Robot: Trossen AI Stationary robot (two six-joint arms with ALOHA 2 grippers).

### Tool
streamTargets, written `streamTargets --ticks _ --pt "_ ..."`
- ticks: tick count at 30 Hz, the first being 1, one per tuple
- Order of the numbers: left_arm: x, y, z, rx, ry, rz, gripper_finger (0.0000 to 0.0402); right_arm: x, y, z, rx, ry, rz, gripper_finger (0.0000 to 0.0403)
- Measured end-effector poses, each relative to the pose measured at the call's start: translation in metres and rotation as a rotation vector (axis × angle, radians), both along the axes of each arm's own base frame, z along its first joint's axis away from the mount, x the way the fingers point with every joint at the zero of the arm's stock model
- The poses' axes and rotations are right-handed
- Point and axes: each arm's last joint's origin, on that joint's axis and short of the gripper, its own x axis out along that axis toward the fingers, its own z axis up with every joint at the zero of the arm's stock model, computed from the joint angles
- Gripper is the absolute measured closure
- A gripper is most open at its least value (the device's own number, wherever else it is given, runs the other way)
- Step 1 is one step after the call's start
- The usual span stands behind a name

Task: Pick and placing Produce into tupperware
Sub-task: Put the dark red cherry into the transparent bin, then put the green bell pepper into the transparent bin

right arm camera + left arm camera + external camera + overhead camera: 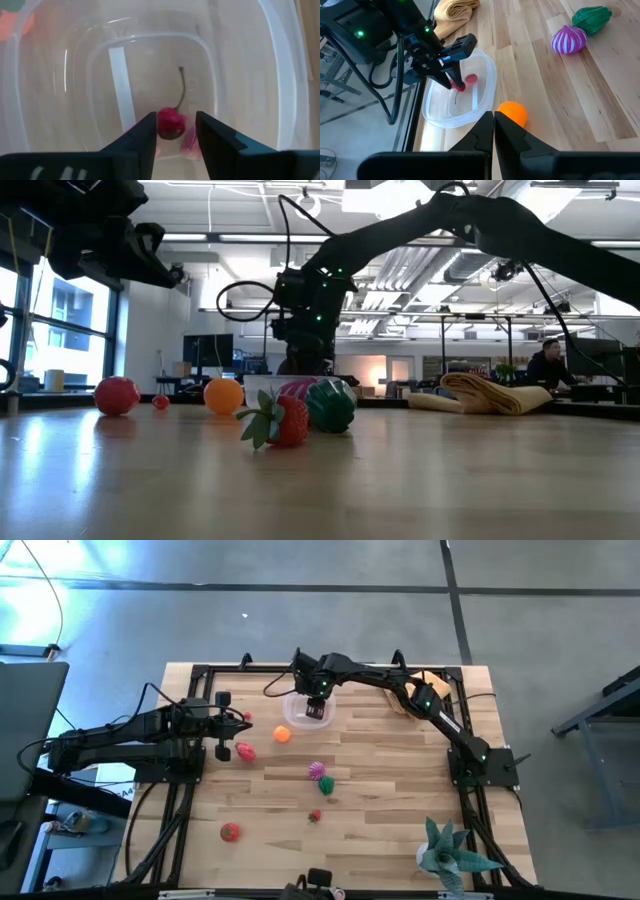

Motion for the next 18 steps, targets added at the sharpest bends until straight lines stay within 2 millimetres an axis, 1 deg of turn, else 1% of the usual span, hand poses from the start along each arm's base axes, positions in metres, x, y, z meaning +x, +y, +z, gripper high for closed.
streamTargets --ticks 6,9,13,16,18 --pt "0.0 0.0 0.0 0.0 0.0 0.0 0.0396 0.0 0.0 0.0 -0.007 0.0 -0.002 0.0261" --pt "0.0 0.0 0.0 0.0 0.0 0.0 0.0396 -0.002 0.001 0.006 0.002 0.014 -0.014 0.0261" --pt "0.0 0.0 0.0 0.0 0.0 0.0 0.0396 -0.006 0.003 0.033 -0.013 0.035 -0.043 0.0261" --pt "0.0 0.0 0.0 0.0 0.0 0.0 0.0396 -0.015 0.014 0.051 -0.028 0.044 -0.048 0.0261" --pt "0.0 0.0 0.0 0.0 0.001 0.0 0.0396 -0.02 0.024 0.067 -0.052 0.038 -0.057 0.0261"
